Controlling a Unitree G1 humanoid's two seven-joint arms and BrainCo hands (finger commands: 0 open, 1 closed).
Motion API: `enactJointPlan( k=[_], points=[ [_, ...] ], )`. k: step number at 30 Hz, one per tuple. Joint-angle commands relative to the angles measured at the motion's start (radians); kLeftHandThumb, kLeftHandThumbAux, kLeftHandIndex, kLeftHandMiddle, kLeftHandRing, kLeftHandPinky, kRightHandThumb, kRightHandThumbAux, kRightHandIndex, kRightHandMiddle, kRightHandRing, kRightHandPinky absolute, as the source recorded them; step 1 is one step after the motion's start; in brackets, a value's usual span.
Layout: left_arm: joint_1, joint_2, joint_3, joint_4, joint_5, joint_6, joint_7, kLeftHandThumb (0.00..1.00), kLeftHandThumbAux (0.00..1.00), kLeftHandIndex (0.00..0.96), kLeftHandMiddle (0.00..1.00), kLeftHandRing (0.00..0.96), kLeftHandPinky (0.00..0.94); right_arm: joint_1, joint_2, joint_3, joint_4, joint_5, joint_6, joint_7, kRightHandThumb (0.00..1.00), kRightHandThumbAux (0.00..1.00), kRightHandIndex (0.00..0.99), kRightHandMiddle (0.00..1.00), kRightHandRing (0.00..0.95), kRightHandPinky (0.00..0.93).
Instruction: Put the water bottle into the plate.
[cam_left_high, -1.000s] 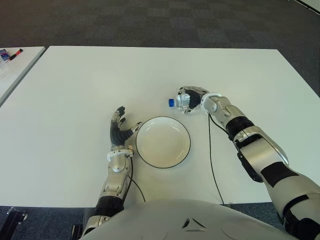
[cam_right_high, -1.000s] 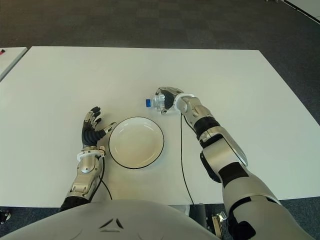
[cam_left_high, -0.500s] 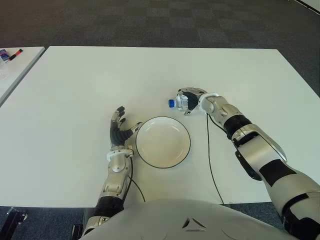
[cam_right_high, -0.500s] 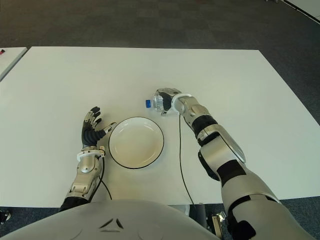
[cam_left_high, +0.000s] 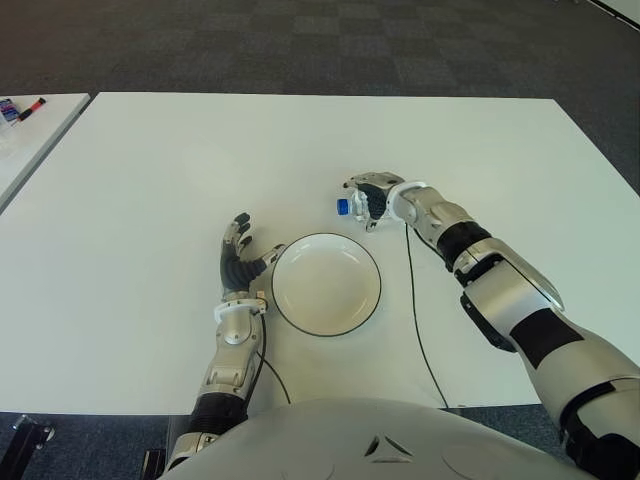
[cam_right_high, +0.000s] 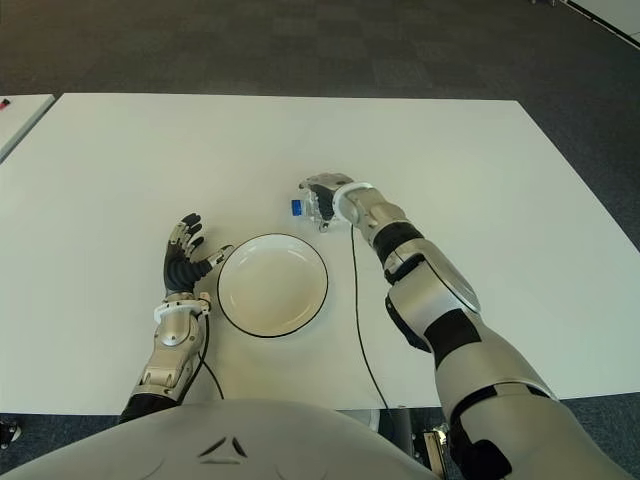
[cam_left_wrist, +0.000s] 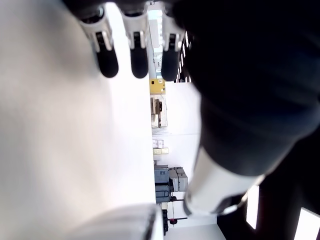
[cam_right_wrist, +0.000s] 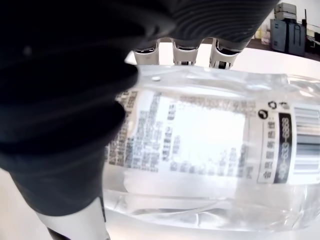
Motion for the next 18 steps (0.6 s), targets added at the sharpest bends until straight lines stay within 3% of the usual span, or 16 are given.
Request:
enactJointPlan(
  k=[1, 9, 15, 18],
  points=[
    [0.016, -0.047, 0.002, 0.013, -0.008, 0.029, 0.004, 0.0, 0.974, 0.161, 0.158, 0.142, 0.165, 0.02, 0.012, 0.031, 0.03, -0.022, -0.033, -0.015, 0.0, 0.882, 0.034, 0.067, 0.047, 0.106],
    [0.016, -0.04, 0.001, 0.018, -0.007, 0.025, -0.003, 0.0, 0.971, 0.144, 0.145, 0.134, 0.163, 0.016, 0.02, 0.049, 0.046, -0.031, -0.018, -0.038, 0.02, 0.861, 0.089, 0.083, 0.063, 0.119],
    [0.015, -0.04, 0.002, 0.017, -0.005, 0.029, 0.001, 0.0, 0.971, 0.142, 0.143, 0.133, 0.163, 0.02, 0.025, 0.046, 0.041, -0.027, -0.01, -0.05, 0.209, 0.771, 0.168, 0.108, 0.085, 0.143],
    [0.016, -0.039, 0.002, 0.015, -0.003, 0.034, 0.002, 0.0, 0.968, 0.143, 0.144, 0.134, 0.164, 0.025, 0.025, 0.041, 0.034, -0.021, -0.013, -0.052, 0.306, 0.72, 0.197, 0.139, 0.131, 0.203]
  ],
)
